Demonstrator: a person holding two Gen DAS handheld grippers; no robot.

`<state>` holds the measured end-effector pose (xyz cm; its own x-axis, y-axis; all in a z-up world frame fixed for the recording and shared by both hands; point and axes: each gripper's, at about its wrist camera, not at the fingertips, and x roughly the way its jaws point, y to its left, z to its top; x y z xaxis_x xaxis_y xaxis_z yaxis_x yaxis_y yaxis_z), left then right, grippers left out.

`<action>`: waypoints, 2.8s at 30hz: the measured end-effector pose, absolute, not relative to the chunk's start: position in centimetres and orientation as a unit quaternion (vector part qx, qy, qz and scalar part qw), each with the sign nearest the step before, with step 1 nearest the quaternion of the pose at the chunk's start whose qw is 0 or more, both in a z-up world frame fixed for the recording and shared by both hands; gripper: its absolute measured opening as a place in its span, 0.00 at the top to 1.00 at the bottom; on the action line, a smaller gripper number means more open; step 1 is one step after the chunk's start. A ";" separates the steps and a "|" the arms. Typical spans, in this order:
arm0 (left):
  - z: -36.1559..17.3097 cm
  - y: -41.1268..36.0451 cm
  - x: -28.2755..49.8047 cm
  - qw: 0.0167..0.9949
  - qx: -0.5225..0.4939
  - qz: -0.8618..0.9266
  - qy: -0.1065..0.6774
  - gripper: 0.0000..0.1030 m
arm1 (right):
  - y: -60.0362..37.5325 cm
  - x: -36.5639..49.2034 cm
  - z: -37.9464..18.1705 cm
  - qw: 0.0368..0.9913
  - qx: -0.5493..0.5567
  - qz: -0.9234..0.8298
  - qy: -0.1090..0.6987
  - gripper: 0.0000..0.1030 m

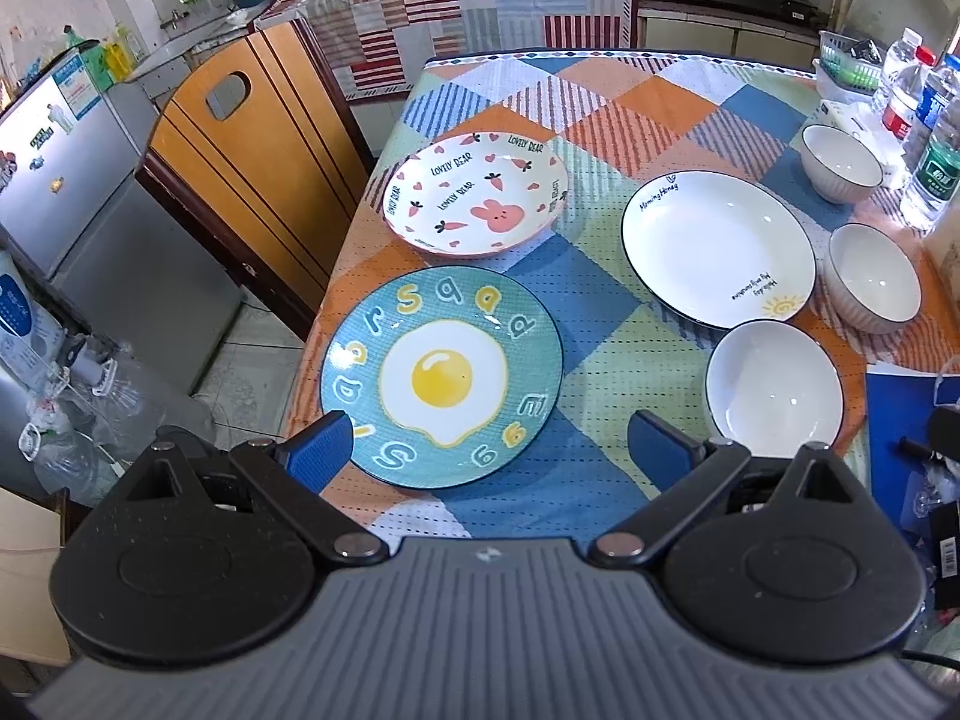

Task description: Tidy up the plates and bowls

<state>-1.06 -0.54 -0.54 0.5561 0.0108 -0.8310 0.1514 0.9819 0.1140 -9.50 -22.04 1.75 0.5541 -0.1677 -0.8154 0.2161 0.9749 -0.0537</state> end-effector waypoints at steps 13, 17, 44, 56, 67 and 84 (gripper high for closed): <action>-1.4 -0.3 -0.7 0.876 0.083 -0.041 0.474 0.04 | -21.9 -9.8 1.5 0.883 0.009 -0.123 0.454 0.00; -1.5 -0.4 -0.8 0.876 0.081 -0.048 0.474 0.04 | -21.7 -9.7 1.6 0.886 0.007 -0.117 0.448 0.00; -0.7 -3.4 4.8 0.870 0.067 -0.099 0.479 0.04 | -26.5 -5.0 3.6 0.950 -0.019 0.031 0.309 0.00; -4.6 -7.6 11.2 0.864 0.030 -0.155 0.477 0.04 | -34.4 5.2 -1.8 0.904 0.106 0.116 0.398 0.11; -12.3 -10.2 16.7 0.841 0.030 -0.158 0.517 0.07 | -37.5 13.1 -10.5 0.871 0.099 0.169 0.451 0.44; -16.8 -10.2 18.0 0.804 -0.021 -0.184 0.565 0.73 | -38.8 17.2 -15.8 0.832 0.104 0.186 0.512 0.84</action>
<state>17.98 -10.22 -16.82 0.2944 -0.3194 -0.9007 0.2722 0.9315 -0.2414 17.20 -38.77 -15.82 0.4066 0.4160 -0.8134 -0.2037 0.9092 0.3632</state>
